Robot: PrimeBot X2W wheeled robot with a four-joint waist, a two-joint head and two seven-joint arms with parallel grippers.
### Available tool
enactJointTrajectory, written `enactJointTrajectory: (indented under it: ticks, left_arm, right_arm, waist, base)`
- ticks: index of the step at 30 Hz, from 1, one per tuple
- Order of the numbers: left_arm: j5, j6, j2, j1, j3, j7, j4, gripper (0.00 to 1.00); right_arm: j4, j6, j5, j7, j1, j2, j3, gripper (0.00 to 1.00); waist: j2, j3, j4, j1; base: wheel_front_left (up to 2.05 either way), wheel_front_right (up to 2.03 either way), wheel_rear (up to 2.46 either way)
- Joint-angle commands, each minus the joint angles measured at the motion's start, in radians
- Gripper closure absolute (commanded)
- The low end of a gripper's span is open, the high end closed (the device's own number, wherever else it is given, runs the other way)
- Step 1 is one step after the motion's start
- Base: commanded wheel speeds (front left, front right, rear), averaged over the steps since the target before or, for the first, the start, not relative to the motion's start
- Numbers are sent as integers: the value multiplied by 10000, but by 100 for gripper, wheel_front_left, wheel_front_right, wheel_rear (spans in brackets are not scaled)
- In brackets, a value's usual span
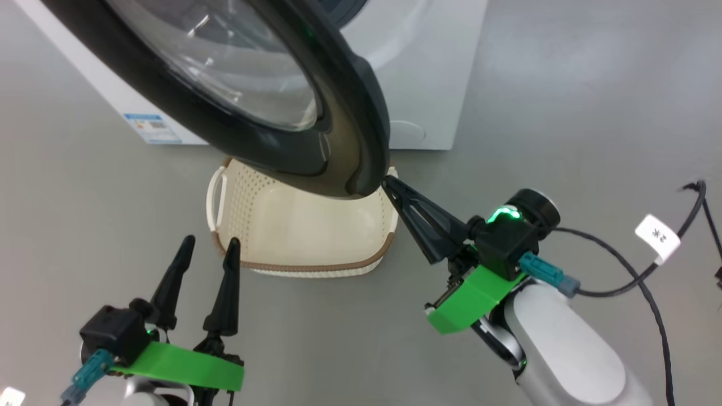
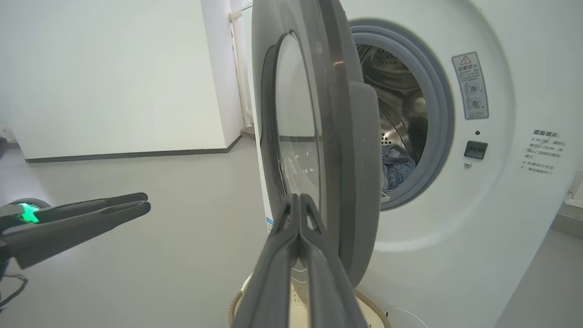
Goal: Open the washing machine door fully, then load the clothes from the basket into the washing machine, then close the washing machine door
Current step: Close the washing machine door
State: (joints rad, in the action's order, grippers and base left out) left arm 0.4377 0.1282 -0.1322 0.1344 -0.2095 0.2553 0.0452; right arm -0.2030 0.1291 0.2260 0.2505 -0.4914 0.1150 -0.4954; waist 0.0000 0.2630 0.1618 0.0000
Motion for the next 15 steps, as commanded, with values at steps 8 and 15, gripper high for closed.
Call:
enactJointTrajectory:
  ticks: [8, 15]
  left_arm:
    - [140, 25, -34, 745, 122, 65, -110, 0]
    - [226, 25, 36, 985, 20, 65, -85, 0]
  right_arm:
    - [-456, 16, 280, 113, -1101, 96, -523, 100]
    - [-784, 16, 317, 113, -1610, 227, -483, 100]
  waist:
    - [0, 879, 791, 0]
    - [0, 1262, 1045, 0]
  base:
    - [0, 0, 0]
    - [0, 0, 0]
